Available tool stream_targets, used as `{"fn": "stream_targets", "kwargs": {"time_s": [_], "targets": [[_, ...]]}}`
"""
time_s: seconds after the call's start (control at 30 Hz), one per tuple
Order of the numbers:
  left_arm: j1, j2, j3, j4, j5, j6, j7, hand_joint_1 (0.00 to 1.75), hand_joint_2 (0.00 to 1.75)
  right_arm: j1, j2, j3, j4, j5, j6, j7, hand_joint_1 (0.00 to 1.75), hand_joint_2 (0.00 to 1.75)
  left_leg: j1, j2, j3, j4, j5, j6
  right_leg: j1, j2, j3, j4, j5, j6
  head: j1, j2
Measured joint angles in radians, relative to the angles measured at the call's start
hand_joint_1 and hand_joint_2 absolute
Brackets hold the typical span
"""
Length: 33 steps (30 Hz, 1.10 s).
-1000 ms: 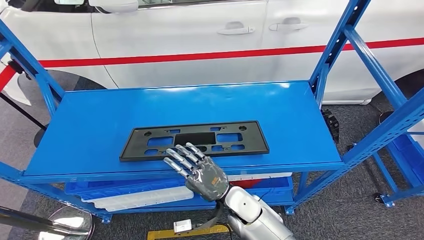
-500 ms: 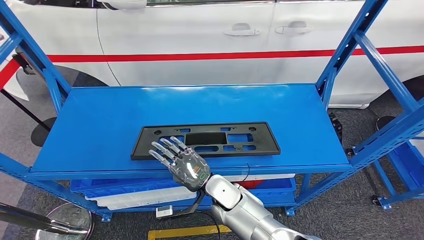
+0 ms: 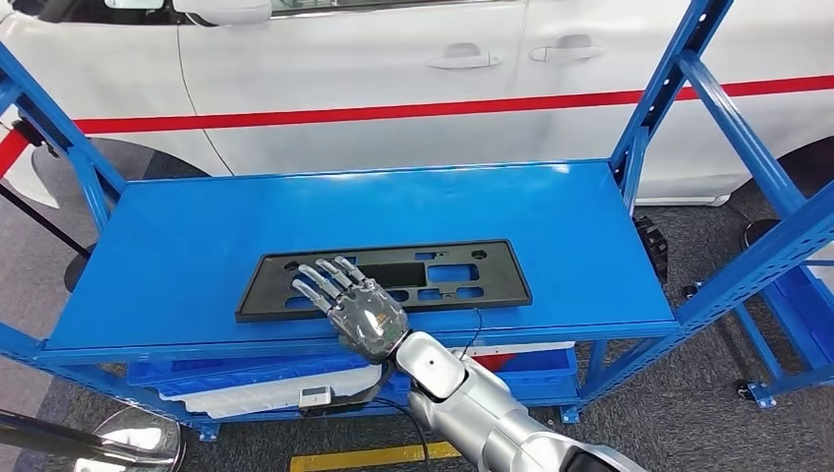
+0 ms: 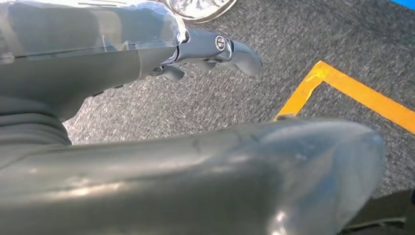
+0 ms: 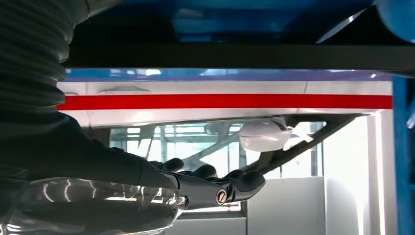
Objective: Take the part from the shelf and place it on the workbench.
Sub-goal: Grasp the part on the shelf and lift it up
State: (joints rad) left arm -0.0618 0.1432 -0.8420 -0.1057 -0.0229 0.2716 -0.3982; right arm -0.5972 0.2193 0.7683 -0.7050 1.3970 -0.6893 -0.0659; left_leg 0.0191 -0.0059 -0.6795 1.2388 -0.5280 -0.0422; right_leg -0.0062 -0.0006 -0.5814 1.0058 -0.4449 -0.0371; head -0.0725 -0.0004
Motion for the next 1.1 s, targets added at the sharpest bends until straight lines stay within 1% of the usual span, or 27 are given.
{"fn": "stream_targets", "kwargs": {"time_s": [0.03,0.07,0.1,0.13,0.23,0.27,0.3,0.33,0.4,0.43,0.47,0.5,0.53,0.57,0.6,0.63,0.67,0.73,0.77,0.8,0.83,0.9,0.93,0.97,1.0,1.07,1.1], "targets": [[-0.001,0.001,-0.004,0.0,0.0,-0.001,0.0,0.0,0.0,-0.012,0.005,0.0,0.014,0.0,-0.001,0.008,0.0,1.75,0.002,0.0,0.032,-0.072,0.039,0.0,0.0,0.001,0.001,0.002,-0.002,0.003,0.0,0.0],[-0.002,0.002,-0.006,0.0,0.0,-0.001,0.0,0.0,0.0,-0.025,0.01,0.0,0.028,0.003,-0.001,0.017,0.0,1.75,0.002,0.0,0.065,-0.142,0.067,0.002,0.001,0.002,0.002,0.005,-0.005,0.007,0.0,0.0],[-0.004,0.003,-0.008,0.0,0.0,-0.001,0.001,0.0,0.0,-0.037,0.015,0.0,0.044,0.008,-0.002,0.027,0.0,1.75,0.001,-0.001,0.089,-0.195,0.085,0.006,0.003,0.003,0.001,0.008,-0.006,0.012,0.0,0.0],[-0.005,0.004,-0.009,0.0,0.0,-0.001,0.001,0.0,0.0,-0.047,0.02,-0.001,0.058,0.015,-0.003,0.038,0.0,1.75,-0.002,-0.002,0.101,-0.222,0.089,0.012,0.004,0.003,-0.001,0.01,-0.007,0.016,0.0,0.0],[-0.004,0.004,-0.009,0.0,0.0,0.0,0.0,0.0,0.0,-0.072,0.026,-0.003,0.101,0.046,-0.003,0.072,0.0,1.75,-0.005,-0.003,0.1,-0.23,0.09,0.033,0.003,0.004,-0.005,0.013,-0.008,0.03,0.0,0.0],[-0.003,0.004,-0.009,0.0,0.0,0.001,-0.001,0.0,0.0,-0.08,0.026,-0.005,0.117,0.056,-0.002,0.086,0.0,1.75,-0.003,-0.003,0.101,-0.233,0.093,0.04,0.002,0.003,-0.01,0.025,-0.018,0.036,0.0,0.0],[-0.003,0.004,-0.009,0.0,0.0,0.001,-0.002,0.0,0.0,-0.088,0.027,-0.009,0.135,0.066,-0.001,0.104,0.0,1.75,-0.002,-0.002,0.101,-0.236,0.095,0.046,0.001,0.003,-0.024,0.056,-0.038,0.04,0.0,0.0],[-0.004,0.004,-0.01,0.0,0.0,0.001,-0.003,0.0,0.0,-0.095,0.027,-0.015,0.154,0.078,0.003,0.124,0.0,1.75,-0.002,-0.001,0.101,-0.237,0.097,0.05,0.0,0.003,-0.048,0.107,-0.067,0.043,0.0,0.0],[-0.004,0.004,-0.01,0.0,0.0,0.001,-0.004,0.0,0.0,-0.104,0.023,-0.028,0.194,0.102,0.016,0.174,0.0,1.75,-0.004,-0.001,0.099,-0.237,0.097,0.056,0.0,0.002,-0.112,0.24,-0.124,0.047,0.0,0.0],[-0.003,0.004,-0.011,0.0,0.0,0.001,-0.005,0.0,0.0,-0.108,0.02,-0.035,0.213,0.113,0.025,0.2,0.0,1.75,-0.005,-0.001,0.099,-0.237,0.096,0.057,0.0,0.002,-0.134,0.284,-0.134,0.047,0.0,0.0],[-0.002,0.004,-0.012,0.0,0.0,0.0,-0.005,0.0,0.0,-0.114,0.015,-0.043,0.23,0.122,0.037,0.227,0.0,1.75,-0.006,-0.001,0.099,-0.236,0.096,0.058,0.0,0.002,-0.139,0.293,-0.125,0.046,0.0,0.0],[-0.002,0.004,-0.014,0.0,0.0,-0.001,-0.006,0.0,0.0,-0.122,0.01,-0.052,0.245,0.128,0.048,0.251,0.0,1.75,-0.007,-0.001,0.101,-0.235,0.096,0.058,0.0,0.002,-0.124,0.262,-0.098,0.044,0.0,0.0],[-0.002,0.004,-0.016,0.0,0.0,-0.002,-0.007,0.0,0.0,-0.134,0.004,-0.062,0.259,0.134,0.061,0.276,0.03,1.75,-0.008,-0.001,0.103,-0.235,0.095,0.058,0.001,0.002,-0.094,0.198,-0.062,0.039,0.0,0.0],[-0.003,0.004,-0.019,0.0,0.0,-0.003,-0.007,0.0,0.0,-0.147,-0.002,-0.072,0.272,0.139,0.076,0.3,0.45,1.75,-0.01,-0.001,0.104,-0.235,0.094,0.056,0.002,0.001,-0.059,0.126,-0.033,0.033,0.0,0.0],[-0.004,0.004,-0.022,0.0,0.0,-0.003,-0.008,0.0,0.0,-0.159,-0.01,-0.083,0.284,0.143,0.091,0.321,0.89,1.75,-0.012,-0.002,0.105,-0.233,0.093,0.054,0.004,0.0,-0.031,0.067,-0.012,0.029,0.0,0.0],[-0.004,0.004,-0.024,0.0,0.0,-0.003,-0.009,0.0,0.0,-0.172,-0.019,-0.093,0.296,0.147,0.11,0.342,1.32,1.75,-0.014,-0.002,0.105,-0.233,0.093,0.05,0.007,-0.001,-0.014,0.029,-0.003,0.026,0.0,0.0],[-0.005,0.004,-0.026,0.0,0.0,-0.003,-0.01,0.0,0.0,-0.184,-0.029,-0.102,0.307,0.151,0.13,0.36,1.73,1.75,-0.016,-0.002,0.104,-0.233,0.093,0.046,0.009,-0.002,-0.008,0.014,-0.003,0.025,0.0,0.0],[-0.006,0.007,-0.028,0.0,0.0,-0.003,-0.011,0.0,0.0,-0.209,-0.051,-0.122,0.326,0.159,0.177,0.388,1.75,1.75,-0.015,-0.002,0.104,-0.233,0.093,0.036,0.007,-0.001,-0.006,0.007,0.002,0.02,0.0,0.0],[-0.006,0.009,-0.029,0.0,0.0,-0.003,-0.012,0.0,0.0,-0.222,-0.062,-0.131,0.334,0.162,0.201,0.398,1.75,1.75,-0.015,-0.001,0.102,-0.226,0.086,0.031,0.004,-0.002,-0.004,0.003,0.005,0.015,0.0,0.0],[-0.007,0.011,-0.029,0.0,0.0,-0.003,-0.012,0.0,0.0,-0.233,-0.072,-0.141,0.341,0.164,0.22,0.405,1.75,1.75,-0.013,-0.001,0.093,-0.202,0.069,0.026,0.001,-0.003,-0.001,-0.001,0.007,0.01,0.0,0.0],[-0.008,0.014,-0.029,0.0,0.0,-0.003,-0.012,0.0,0.0,-0.24,-0.081,-0.149,0.347,0.165,0.234,0.411,1.75,1.75,-0.011,0.0,0.075,-0.157,0.041,0.022,-0.001,-0.004,0.0,-0.004,0.01,0.006,0.0,0.0],[-0.008,0.017,-0.029,0.0,0.0,-0.006,-0.013,0.0,0.0,-0.246,-0.099,-0.163,0.36,0.169,0.248,0.422,1.75,1.75,-0.008,0.0,0.018,-0.025,-0.025,0.013,-0.001,-0.005,-0.001,-0.004,0.01,0.003,0.0,0.0],[-0.008,0.018,-0.029,0.0,0.0,-0.008,-0.015,0.0,0.0,-0.246,-0.106,-0.169,0.364,0.17,0.251,0.425,1.75,1.75,-0.006,0.0,-0.005,0.028,-0.043,0.01,-0.001,-0.005,-0.002,-0.004,0.01,0.003,0.0,0.0],[-0.008,0.018,-0.029,0.0,0.0,-0.011,-0.019,0.0,0.0,-0.248,-0.111,-0.173,0.368,0.172,0.252,0.427,1.75,1.75,-0.004,0.0,-0.012,0.047,-0.041,0.008,-0.001,-0.005,-0.002,-0.003,0.011,0.003,0.0,0.0],[-0.008,0.019,-0.029,0.0,0.0,-0.015,-0.022,0.0,0.0,-0.25,-0.116,-0.178,0.371,0.172,0.253,0.428,1.75,1.75,-0.003,0.0,0.002,0.024,-0.02,0.007,-0.001,-0.004,-0.001,-0.002,0.01,0.005,0.0,0.0],[-0.01,0.02,-0.029,0.0,0.0,-0.019,-0.028,0.0,0.0,-0.254,-0.122,-0.186,0.375,0.171,0.256,0.428,1.75,1.75,0.002,0.0,0.067,-0.107,0.045,0.006,-0.002,-0.004,0.003,0.001,0.008,0.011,0.0,0.0],[-0.011,0.02,-0.029,0.0,0.0,-0.021,-0.03,0.0,0.0,-0.256,-0.125,-0.19,0.376,0.171,0.257,0.428,1.75,1.75,0.001,0.0,0.098,-0.17,0.065,0.009,0.0,-0.004,0.002,0.004,0.006,0.016,0.0,0.0]]}}
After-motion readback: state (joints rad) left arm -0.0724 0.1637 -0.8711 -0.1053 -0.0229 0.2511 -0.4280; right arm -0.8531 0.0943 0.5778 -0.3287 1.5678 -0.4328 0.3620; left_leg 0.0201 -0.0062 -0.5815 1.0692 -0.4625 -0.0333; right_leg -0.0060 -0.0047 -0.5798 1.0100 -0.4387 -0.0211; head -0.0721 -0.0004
